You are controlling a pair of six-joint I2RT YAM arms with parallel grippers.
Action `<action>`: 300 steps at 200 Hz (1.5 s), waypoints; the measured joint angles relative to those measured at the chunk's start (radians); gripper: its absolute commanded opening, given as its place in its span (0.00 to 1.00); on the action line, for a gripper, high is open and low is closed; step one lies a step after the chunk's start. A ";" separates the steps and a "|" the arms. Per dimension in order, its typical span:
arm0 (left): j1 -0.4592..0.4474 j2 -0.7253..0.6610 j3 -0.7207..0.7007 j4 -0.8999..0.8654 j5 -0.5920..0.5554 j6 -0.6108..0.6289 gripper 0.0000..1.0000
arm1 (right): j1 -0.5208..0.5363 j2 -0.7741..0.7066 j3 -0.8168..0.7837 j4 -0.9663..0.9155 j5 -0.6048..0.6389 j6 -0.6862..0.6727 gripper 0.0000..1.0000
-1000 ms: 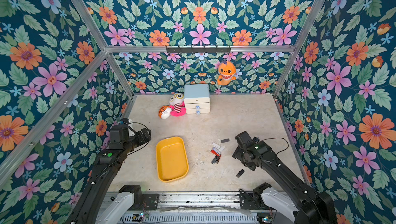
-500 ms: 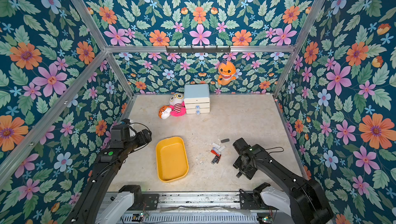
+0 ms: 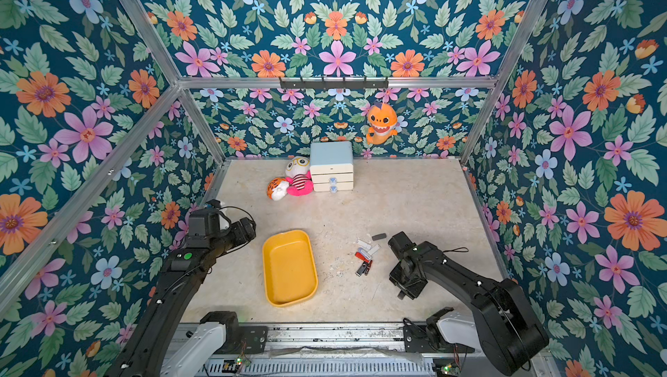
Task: Put the usb flash drive into the storage box
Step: Pick up the USB flash from the center of the board, then adjust the storage box at the center of the board.
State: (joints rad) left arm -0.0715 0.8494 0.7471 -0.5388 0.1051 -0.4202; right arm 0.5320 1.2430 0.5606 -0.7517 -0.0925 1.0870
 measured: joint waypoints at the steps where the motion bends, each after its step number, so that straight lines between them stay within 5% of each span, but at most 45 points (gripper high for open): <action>1: 0.000 0.000 0.000 0.000 0.000 0.000 0.90 | 0.000 0.000 0.000 0.000 0.000 0.000 0.49; 106: 0.000 0.018 0.000 0.000 -0.001 0.000 0.88 | 0.005 0.013 -0.018 -0.013 0.011 0.014 0.20; 169: 0.000 0.019 0.000 0.000 -0.004 0.000 0.88 | 0.010 0.001 0.028 -0.034 0.011 -0.010 0.17; 243: 0.000 0.000 0.003 -0.001 -0.009 0.000 0.87 | 0.108 -0.063 0.288 -0.096 0.050 -0.060 0.15; 300: 0.000 -0.020 0.015 -0.006 -0.063 -0.022 0.86 | 0.377 0.323 0.743 0.020 0.047 -0.123 0.16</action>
State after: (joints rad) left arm -0.0715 0.8295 0.7624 -0.5446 0.0425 -0.4423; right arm 0.9085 1.5665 1.3033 -0.7319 -0.0456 0.9642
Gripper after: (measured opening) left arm 0.867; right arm 0.259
